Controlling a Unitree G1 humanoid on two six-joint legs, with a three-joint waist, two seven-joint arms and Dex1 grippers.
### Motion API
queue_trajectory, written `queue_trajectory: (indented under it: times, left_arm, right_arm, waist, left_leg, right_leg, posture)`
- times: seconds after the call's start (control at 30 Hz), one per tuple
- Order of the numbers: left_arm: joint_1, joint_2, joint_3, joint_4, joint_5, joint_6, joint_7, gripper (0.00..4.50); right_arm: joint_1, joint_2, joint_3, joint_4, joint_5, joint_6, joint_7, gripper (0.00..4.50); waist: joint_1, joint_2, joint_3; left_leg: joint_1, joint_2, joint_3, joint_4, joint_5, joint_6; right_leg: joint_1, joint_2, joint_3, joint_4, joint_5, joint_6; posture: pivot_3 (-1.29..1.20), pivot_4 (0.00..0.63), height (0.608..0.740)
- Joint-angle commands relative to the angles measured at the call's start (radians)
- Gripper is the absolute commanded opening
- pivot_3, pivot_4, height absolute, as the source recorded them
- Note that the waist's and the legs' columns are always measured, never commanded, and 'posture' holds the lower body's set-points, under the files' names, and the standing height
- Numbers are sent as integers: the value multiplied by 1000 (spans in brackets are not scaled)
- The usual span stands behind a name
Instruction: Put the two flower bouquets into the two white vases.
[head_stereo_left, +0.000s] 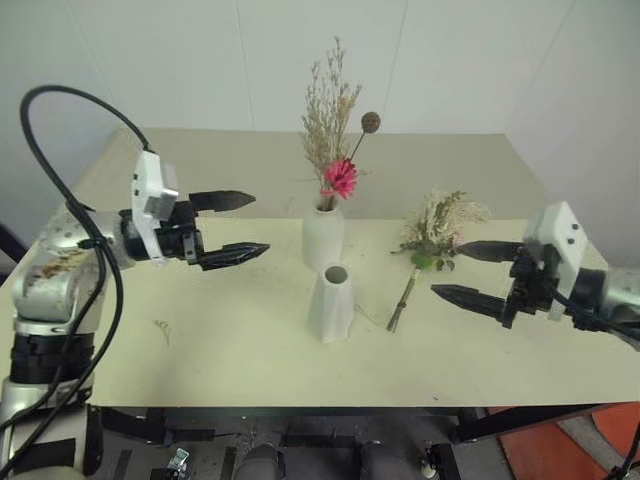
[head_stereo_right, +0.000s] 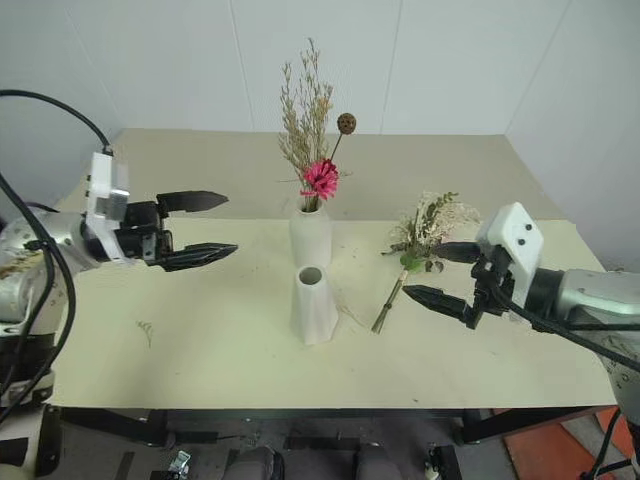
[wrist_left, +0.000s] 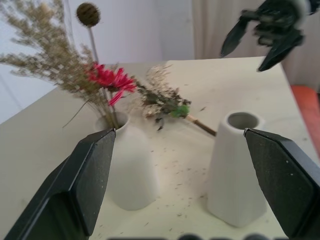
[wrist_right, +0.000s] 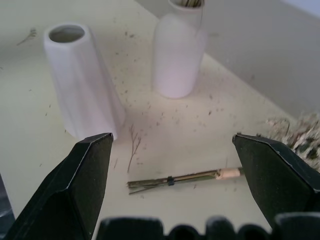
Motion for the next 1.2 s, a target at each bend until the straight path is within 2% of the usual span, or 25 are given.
queue_trajectory:
  times: [0.03,0.17,0.27,0.4,0.57,0.83,0.97,1.2]
  left_arm:
    - [-16,30,26,-18,-46,-24,-67,4489]
    - [-21,31,24,-27,-49,-35,-79,4489]
    - [-18,33,29,-39,-57,-38,-86,4489]
    - [2,34,37,-65,-68,-38,-78,4489]
    - [18,49,52,-86,-75,-33,-63,4489]
    - [48,58,68,-120,-86,-22,-39,4489]
    - [63,60,74,-137,-98,-12,-30,4500]
    - [77,73,76,-150,-126,5,-26,4500]
  right_arm:
    - [-151,-14,69,53,95,279,-80,4500]
    - [-393,80,142,215,106,583,-175,4500]
    - [-536,156,213,417,61,681,-294,4500]
    - [-682,246,276,735,11,681,-449,4500]
    - [-774,352,275,948,-96,681,-548,4500]
    - [-848,459,283,1121,-260,601,-524,4500]
    - [-881,493,296,1224,-331,506,-489,3559]
    - [-913,518,245,1352,-419,372,-471,1129]
  waist:
    - [-4,0,0]
    - [-5,0,0]
    - [-7,0,0]
    - [-2,0,0]
    - [-3,0,0]
    - [-9,0,0]
    - [-13,0,0]
    - [-25,1,0]
  left_leg:
    - [0,0,0,0,0,0]
    - [-1,0,0,0,0,0]
    - [-1,1,0,0,0,0]
    - [-3,1,0,-1,0,0]
    - [-5,1,1,-1,0,0]
    - [-5,1,1,-2,0,0]
    - [-5,1,1,-2,0,0]
    - [-4,1,1,-3,0,0]
  right_leg:
    - [0,0,1,0,0,0]
    - [-1,1,1,1,0,-1]
    - [-2,1,1,1,0,-1]
    - [-3,0,0,-1,0,-1]
    - [-5,0,0,-2,0,-1]
    - [-5,0,0,-1,0,-1]
    - [-5,0,0,-1,0,-1]
    - [-5,0,0,-1,0,-1]
  posture:
    - [0,150,740]
    - [0,150,740]
    - [0,150,740]
    - [0,150,740]
    - [0,150,740]
    - [0,150,740]
    - [0,150,740]
    - [0,150,740]
